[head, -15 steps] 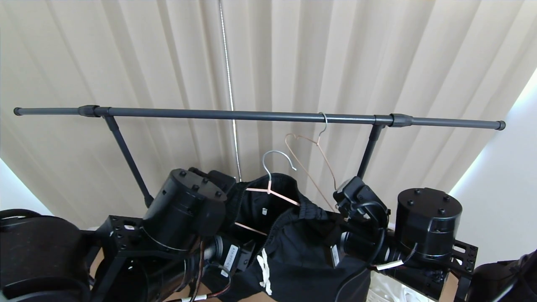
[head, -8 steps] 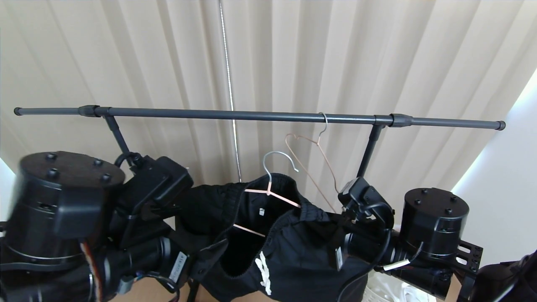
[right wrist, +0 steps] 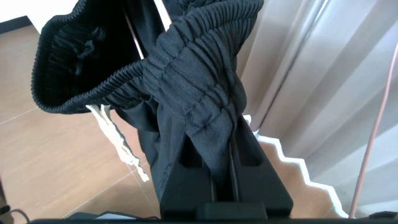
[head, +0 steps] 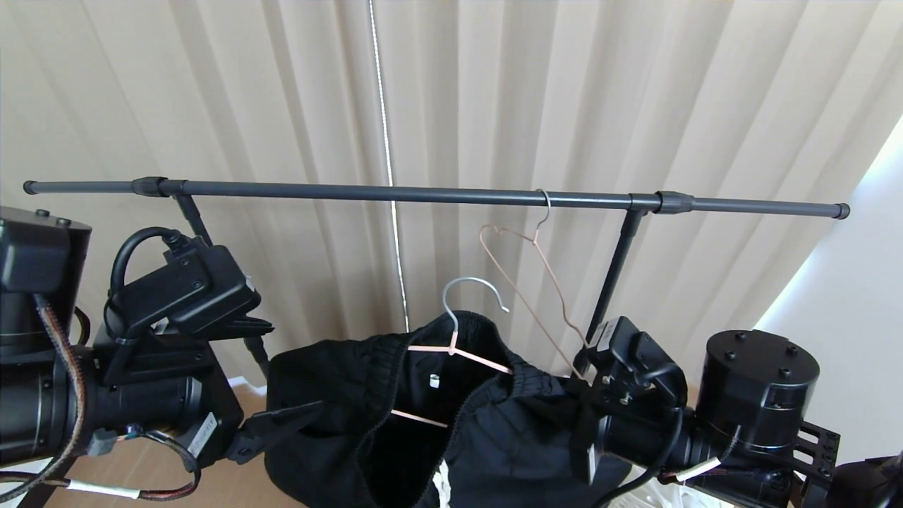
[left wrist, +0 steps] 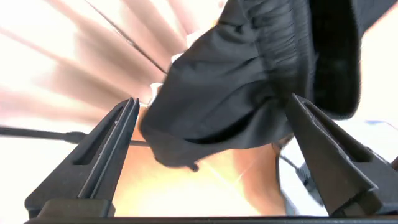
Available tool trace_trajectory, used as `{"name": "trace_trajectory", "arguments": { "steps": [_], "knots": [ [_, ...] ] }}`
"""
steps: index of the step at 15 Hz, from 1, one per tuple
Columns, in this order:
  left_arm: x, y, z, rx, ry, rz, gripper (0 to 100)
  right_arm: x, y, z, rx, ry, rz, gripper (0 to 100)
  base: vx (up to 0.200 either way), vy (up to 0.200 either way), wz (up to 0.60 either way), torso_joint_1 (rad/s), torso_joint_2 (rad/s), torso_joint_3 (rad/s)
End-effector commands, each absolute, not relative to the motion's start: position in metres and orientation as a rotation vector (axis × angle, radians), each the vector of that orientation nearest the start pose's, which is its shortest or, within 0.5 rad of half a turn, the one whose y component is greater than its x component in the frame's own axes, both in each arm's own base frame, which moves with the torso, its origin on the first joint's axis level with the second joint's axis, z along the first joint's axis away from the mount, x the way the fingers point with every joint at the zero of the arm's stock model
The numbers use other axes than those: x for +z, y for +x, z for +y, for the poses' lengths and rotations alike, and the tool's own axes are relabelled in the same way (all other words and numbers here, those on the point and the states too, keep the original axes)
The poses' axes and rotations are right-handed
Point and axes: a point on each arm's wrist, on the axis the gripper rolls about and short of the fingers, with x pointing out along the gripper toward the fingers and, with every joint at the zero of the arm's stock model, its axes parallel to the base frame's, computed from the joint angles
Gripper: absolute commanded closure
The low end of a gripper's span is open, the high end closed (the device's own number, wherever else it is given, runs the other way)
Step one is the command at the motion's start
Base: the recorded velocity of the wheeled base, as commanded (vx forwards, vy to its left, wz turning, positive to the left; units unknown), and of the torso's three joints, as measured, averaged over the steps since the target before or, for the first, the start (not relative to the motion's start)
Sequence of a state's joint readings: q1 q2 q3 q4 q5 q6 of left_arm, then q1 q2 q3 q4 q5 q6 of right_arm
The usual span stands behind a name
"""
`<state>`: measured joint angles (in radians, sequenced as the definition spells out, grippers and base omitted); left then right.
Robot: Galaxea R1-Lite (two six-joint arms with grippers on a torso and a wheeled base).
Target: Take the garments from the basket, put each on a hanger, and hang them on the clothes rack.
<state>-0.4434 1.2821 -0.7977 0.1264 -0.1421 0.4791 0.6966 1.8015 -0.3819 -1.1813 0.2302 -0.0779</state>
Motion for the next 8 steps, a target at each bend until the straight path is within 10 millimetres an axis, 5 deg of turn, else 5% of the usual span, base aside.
{"name": "trace_trajectory", "arguments": {
  "steps": [1,8],
  "knots": [
    [0.215,0.179,-0.082,-0.724,0.529,0.483,0,0.110,0.198,0.173,0.945,-0.127,0.194,100,0.000,0.000,0.00,0.000,0.00,0.000],
    [0.211,0.212,-0.090,-0.991,0.535,0.421,0,0.112,0.191,0.167,1.019,-0.147,0.174,100,0.000,0.000,0.00,0.000,0.00,0.000]
  ]
}}
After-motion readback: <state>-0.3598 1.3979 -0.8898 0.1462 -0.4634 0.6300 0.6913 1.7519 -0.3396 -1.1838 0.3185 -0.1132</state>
